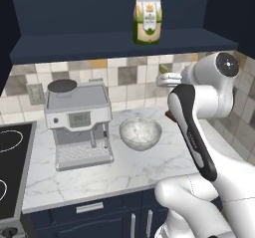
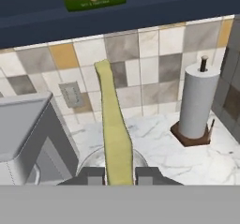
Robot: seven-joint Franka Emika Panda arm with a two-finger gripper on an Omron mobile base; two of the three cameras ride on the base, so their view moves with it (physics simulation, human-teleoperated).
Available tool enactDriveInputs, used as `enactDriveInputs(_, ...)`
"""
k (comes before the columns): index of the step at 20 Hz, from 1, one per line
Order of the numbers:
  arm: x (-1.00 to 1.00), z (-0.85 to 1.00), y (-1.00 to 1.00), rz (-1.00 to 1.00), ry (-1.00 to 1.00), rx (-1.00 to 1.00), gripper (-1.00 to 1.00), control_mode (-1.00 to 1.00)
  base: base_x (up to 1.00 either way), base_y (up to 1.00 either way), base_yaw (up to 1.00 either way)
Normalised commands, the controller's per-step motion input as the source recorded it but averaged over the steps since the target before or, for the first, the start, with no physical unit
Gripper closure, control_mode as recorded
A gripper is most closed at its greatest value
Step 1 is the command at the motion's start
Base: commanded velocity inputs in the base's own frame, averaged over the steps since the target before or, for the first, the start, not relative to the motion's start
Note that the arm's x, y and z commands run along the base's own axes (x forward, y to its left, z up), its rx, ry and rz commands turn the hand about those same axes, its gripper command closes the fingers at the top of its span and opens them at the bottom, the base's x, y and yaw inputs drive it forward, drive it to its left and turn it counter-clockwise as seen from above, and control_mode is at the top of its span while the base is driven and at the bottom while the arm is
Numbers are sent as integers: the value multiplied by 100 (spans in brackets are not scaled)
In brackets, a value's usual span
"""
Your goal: Pick the egg and butter from the fridge and place them by the bowl for mixing.
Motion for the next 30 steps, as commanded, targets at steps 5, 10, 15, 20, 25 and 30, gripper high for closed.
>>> enactDriveInputs(5,0,0,0,0,0,0,100,100,2,0,0)
enactDriveInputs(10,0,0,0,0,0,0,100,100,0,0,0)
enactDriveInputs(15,-3,-10,-16,-18,10,0,100,-100,0,0,0)
enactDriveInputs(20,0,-30,-35,-18,11,2,100,-100,0,0,0)
enactDriveInputs(25,-3,-57,-32,-2,29,0,100,-100,0,0,0)
enactDriveInputs(30,3,-77,-25,0,19,0,100,-100,0,0,0)
